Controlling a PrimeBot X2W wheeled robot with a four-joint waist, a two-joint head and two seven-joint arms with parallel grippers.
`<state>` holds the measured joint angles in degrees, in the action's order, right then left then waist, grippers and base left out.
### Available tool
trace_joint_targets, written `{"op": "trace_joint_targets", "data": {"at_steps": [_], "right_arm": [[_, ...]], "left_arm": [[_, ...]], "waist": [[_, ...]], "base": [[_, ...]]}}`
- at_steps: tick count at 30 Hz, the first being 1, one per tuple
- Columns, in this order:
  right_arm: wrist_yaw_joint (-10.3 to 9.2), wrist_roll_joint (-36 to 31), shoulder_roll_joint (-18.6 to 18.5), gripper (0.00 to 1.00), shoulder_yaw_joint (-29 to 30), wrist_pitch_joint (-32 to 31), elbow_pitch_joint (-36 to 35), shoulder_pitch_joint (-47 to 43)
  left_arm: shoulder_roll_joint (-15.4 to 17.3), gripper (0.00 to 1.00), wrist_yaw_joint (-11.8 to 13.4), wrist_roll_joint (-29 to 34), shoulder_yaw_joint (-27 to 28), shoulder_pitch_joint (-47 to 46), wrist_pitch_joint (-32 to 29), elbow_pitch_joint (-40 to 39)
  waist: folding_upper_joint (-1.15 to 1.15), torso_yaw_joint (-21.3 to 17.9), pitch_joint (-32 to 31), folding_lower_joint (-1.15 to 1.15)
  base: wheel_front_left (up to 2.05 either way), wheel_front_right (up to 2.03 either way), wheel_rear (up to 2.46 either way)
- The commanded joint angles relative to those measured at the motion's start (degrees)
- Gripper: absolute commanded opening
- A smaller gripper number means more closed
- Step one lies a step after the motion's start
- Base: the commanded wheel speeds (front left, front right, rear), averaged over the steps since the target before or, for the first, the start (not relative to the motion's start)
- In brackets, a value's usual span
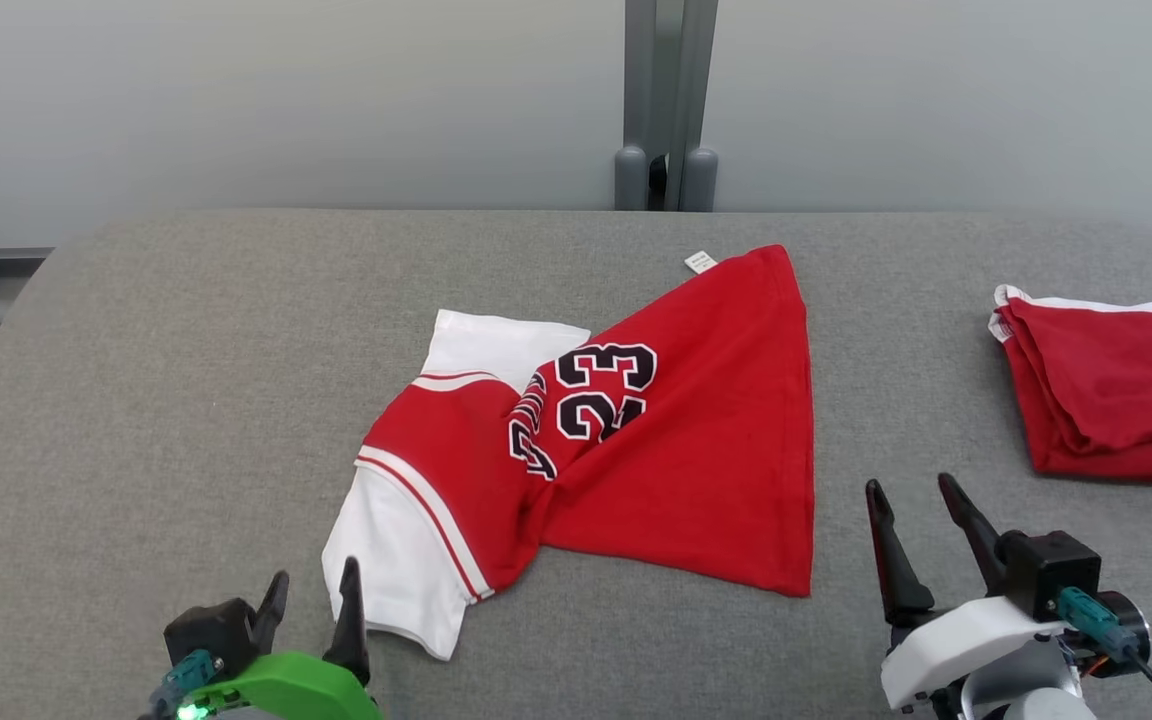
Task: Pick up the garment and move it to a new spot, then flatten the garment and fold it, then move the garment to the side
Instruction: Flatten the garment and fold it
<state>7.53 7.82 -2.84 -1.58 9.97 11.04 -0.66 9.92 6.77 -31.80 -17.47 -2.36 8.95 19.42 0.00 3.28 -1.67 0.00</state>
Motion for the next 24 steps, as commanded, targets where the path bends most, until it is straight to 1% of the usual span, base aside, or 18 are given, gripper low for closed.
{"op": "trace_joint_targets", "data": {"at_steps": [1,4,7,14,16,17,18,19,20,24], "right_arm": [[-0.09,-0.4,-0.1,1.00,-0.8,-0.4,0.3,0.7],[-0.09,0.5,-0.1,1.00,-4.1,-2.0,1.4,0.4],[-0.09,0.7,-0.2,1.00,-6.2,-2.6,2.8,0.8],[-0.09,0.4,-0.1,1.00,-7.4,-1.9,7.1,3.3],[-0.09,0.2,-0.1,1.00,-7.5,-1.6,8.2,4.2],[-0.09,0.2,-0.1,1.00,-7.7,-1.5,8.7,4.6],[-0.09,0.3,-0.1,1.00,-7.8,-1.3,9.3,5.0],[-0.09,0.4,-0.1,1.00,-8.0,-1.2,9.8,5.3],[-0.09,0.7,-0.1,1.00,-8.1,-1.3,10.4,5.7],[-0.09,1.3,-0.1,1.00,-9.0,-2.5,13.3,7.3]], "left_arm": [[0.8,1.00,-0.3,-0.4,-0.1,-0.3,-1.2,1.3],[1.3,1.00,-0.9,-1.8,0.4,-2.3,-3.5,5.5],[0.6,1.00,-1.5,-2.9,0.9,-4.4,-4.6,8.8],[-1.1,1.00,-3.3,-5.6,1.5,-10.2,-6.1,16.5],[-1.2,1.00,-3.7,-5.8,1.6,-11.6,-6.2,18.5],[-1.3,0.77,-3.8,-5.9,1.6,-12.1,-6.0,19.2],[-1.5,0.35,-4.1,-6.0,1.5,-12.6,-5.9,20.1],[-1.7,0.12,-4.4,-6.1,1.5,-12.9,-5.8,20.6],[-1.9,0.00,-4.8,-6.2,1.4,-13.3,-5.6,21.0],[-2.0,0.00,-5.6,-6.1,1.3,-13.7,-3.9,21.3]], "waist": [[0.00,-0.4,0.8,0.00],[0.00,-1.0,2.2,0.00],[0.00,-1.5,3.9,0.00],[0.00,-2.3,7.3,0.00],[0.00,-2.4,8.0,0.00],[0.00,-2.5,8.2,0.00],[0.00,-2.6,8.5,0.00],[0.00,-2.6,8.6,0.00],[0.00,-2.6,8.8,0.00],[0.00,-2.4,9.0,0.00]], "base": [[0.00,0.00,0.00],[0.00,0.00,0.00],[0.00,0.00,0.00],[0.00,0.00,0.00],[0.00,0.00,0.00],[0.00,0.00,0.00],[0.00,0.00,0.00],[0.00,0.00,0.00],[0.00,0.00,0.00],[0.00,0.00,0.00]]}}
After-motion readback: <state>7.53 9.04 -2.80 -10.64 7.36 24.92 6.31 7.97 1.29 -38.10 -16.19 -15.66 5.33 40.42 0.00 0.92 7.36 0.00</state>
